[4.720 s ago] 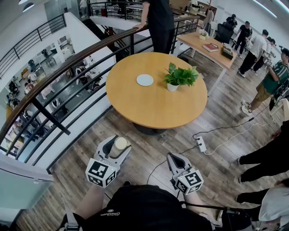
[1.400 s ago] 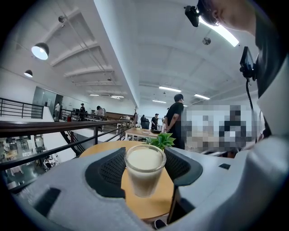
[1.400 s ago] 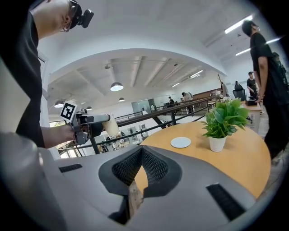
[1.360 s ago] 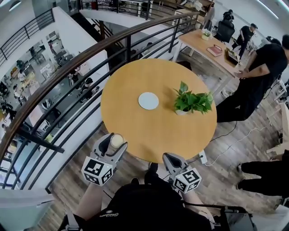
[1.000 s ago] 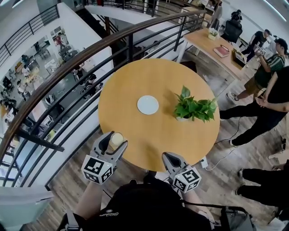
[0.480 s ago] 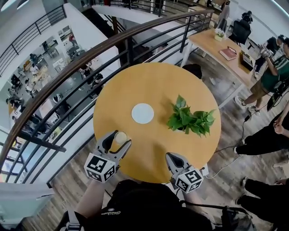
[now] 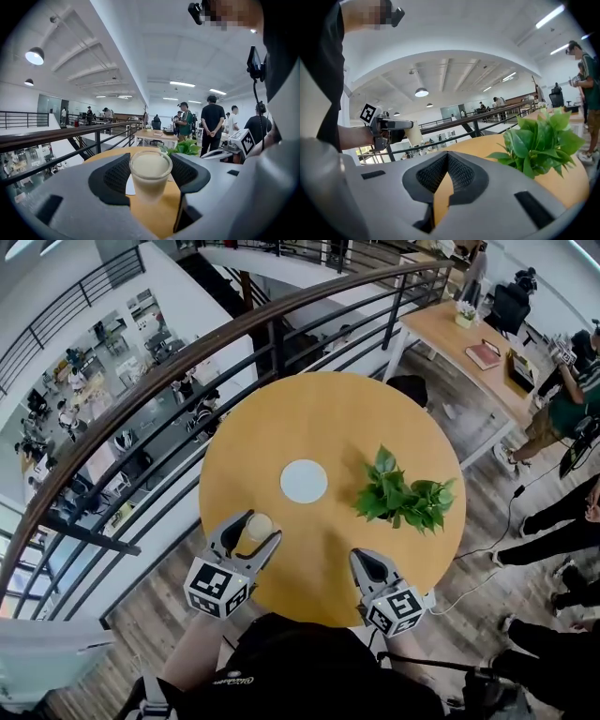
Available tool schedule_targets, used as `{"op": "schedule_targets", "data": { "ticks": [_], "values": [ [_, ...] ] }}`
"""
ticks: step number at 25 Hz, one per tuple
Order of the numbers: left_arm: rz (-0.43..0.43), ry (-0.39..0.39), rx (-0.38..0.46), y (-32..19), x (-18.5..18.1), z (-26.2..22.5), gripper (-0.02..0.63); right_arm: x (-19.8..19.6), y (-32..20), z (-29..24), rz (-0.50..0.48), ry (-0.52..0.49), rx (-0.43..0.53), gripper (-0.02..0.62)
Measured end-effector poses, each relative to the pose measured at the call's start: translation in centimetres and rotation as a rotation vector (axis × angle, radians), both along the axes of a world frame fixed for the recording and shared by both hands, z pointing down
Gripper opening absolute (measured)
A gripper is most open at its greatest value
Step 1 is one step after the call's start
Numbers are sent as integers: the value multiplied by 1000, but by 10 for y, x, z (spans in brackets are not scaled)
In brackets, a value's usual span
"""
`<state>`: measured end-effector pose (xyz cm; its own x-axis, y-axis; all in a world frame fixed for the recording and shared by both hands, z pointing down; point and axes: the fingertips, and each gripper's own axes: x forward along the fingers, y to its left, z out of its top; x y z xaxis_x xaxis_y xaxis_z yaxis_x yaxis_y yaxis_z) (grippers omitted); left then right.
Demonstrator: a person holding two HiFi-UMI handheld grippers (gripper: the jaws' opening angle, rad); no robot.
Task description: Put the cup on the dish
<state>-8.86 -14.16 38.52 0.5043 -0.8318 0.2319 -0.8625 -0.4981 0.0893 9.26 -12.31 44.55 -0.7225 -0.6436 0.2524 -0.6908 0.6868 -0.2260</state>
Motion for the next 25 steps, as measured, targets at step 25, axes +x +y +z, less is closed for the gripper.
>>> {"op": "schedule_targets", "data": {
  "ticks": [25],
  "values": [
    [68,33,-105,-37,-7,48,272,-42,-44,20,-1,84,7,-3]
  ]
}}
